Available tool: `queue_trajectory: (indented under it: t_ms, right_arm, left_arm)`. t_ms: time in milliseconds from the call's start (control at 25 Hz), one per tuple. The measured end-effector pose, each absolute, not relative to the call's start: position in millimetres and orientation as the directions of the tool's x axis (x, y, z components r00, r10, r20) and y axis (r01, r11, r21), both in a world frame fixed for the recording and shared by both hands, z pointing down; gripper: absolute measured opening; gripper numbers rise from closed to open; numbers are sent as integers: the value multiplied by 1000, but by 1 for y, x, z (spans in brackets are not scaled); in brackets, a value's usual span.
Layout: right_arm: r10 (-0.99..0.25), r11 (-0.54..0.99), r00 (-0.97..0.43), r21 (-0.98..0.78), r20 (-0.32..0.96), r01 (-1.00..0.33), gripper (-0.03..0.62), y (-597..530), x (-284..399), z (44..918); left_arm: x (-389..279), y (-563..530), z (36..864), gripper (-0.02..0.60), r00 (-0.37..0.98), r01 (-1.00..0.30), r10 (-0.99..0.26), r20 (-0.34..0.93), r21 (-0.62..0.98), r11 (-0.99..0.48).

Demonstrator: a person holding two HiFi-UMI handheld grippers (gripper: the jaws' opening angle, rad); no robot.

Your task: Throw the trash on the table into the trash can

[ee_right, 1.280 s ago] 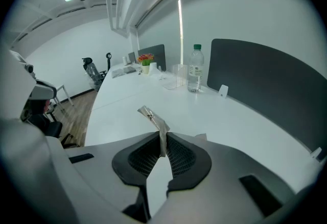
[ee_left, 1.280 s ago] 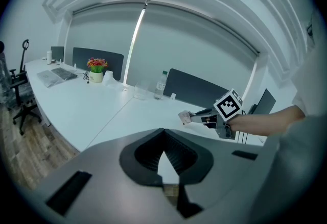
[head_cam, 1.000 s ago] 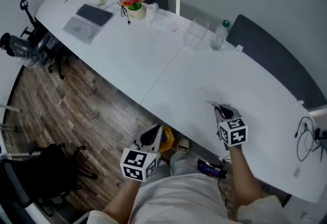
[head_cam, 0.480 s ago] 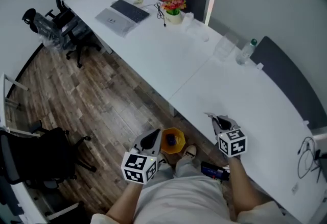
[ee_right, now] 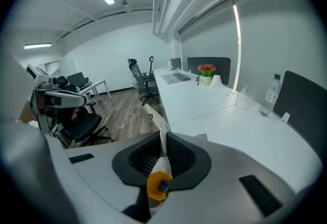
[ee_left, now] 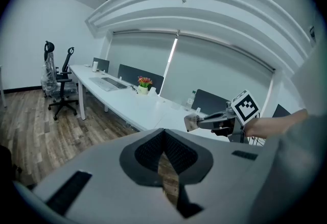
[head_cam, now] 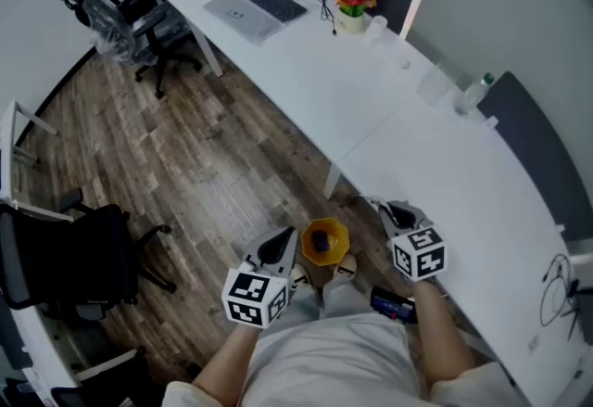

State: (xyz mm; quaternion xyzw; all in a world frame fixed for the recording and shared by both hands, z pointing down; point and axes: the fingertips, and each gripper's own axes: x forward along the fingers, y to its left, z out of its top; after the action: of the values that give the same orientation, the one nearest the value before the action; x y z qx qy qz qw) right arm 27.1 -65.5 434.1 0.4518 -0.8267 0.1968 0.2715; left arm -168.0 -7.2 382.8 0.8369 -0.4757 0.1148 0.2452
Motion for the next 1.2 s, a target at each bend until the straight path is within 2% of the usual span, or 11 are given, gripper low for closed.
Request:
queue_trajectory:
  t_ms: [360, 720, 1200]
  right_arm:
    - [-600, 547, -475, -104, 644, -831, 51, -51, 13, 443]
    - [-544, 569, -508, -150, 668, -808, 51, -47, 13, 473]
    - [-392, 617, -553, -236, 736, -751, 51, -30, 7, 564]
  left_arm:
    - [-172, -5, 387, 0, 508, -860, -744, 434, 305, -410]
    - [-145, -11, 412, 0, 545, -838, -703, 457, 310, -448]
    - [-123, -17, 503, 0, 565, -825, -624, 540, 356, -439]
